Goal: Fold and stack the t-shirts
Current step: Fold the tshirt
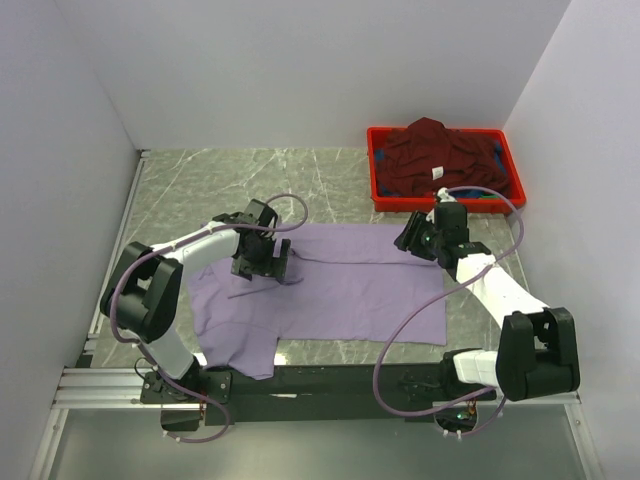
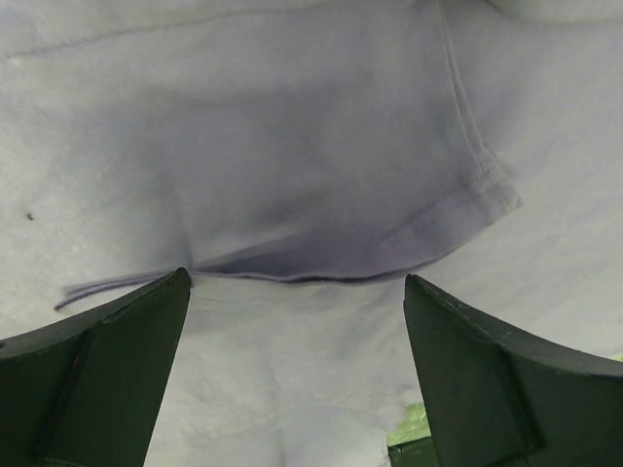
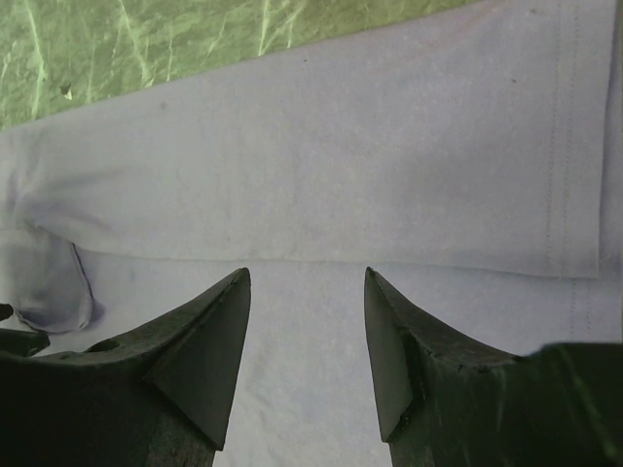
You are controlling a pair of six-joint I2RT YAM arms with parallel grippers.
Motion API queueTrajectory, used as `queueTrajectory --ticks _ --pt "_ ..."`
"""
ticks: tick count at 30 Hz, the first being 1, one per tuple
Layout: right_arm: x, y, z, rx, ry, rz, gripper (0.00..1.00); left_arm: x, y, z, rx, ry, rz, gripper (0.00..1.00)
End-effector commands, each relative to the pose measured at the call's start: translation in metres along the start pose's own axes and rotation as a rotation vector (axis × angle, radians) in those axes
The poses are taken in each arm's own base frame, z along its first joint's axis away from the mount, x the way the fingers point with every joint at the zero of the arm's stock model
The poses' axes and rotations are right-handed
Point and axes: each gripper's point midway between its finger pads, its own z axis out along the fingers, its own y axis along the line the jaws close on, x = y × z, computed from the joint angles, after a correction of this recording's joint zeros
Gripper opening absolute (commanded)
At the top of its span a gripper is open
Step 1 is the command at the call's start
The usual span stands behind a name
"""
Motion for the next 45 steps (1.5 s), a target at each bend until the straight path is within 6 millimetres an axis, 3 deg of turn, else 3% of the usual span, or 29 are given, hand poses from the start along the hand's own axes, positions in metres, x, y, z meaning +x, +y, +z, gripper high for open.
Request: queueTrajectory --ticks 1,6,10,15,21,30,39,45 --pt "-0.001 0.004 0.005 -0.023 -0.011 -0.007 0.57 0.012 -0.004 -0.003 0.028 0.043 0.009 0.97" --pt "0.0 0.004 0.007 -0.024 -0.003 -0.009 0.57 0.021 -0.005 -0.011 0.031 0.059 0.006 0.96" --pt "0.0 0.006 0.01 -0.036 0.001 -0.006 0.57 0.001 -0.01 -0.021 0.032 -0.032 0.029 0.97" --pt "-0.002 0.011 0.012 -0.055 0.008 -0.005 0.57 -0.027 -0.012 -0.018 0.014 -0.085 0.077 0.98" --pt "-0.002 0.009 0.01 -0.047 0.005 -0.013 0.57 -0.027 -0.018 -0.003 0.039 -0.051 0.113 0.98" --pt "-0.001 0.007 0.008 -0.04 -0.004 -0.018 0.57 0.007 -0.025 -0.001 0.049 0.049 0.129 0.95" --pt "-0.004 0.008 0.013 -0.04 -0.002 -0.016 0.57 0.047 -0.037 -0.022 0.076 0.156 0.11 0.93" --pt "-0.004 0.006 0.018 -0.034 0.007 -0.018 0.56 0.073 -0.058 -0.039 0.148 0.203 0.08 0.93"
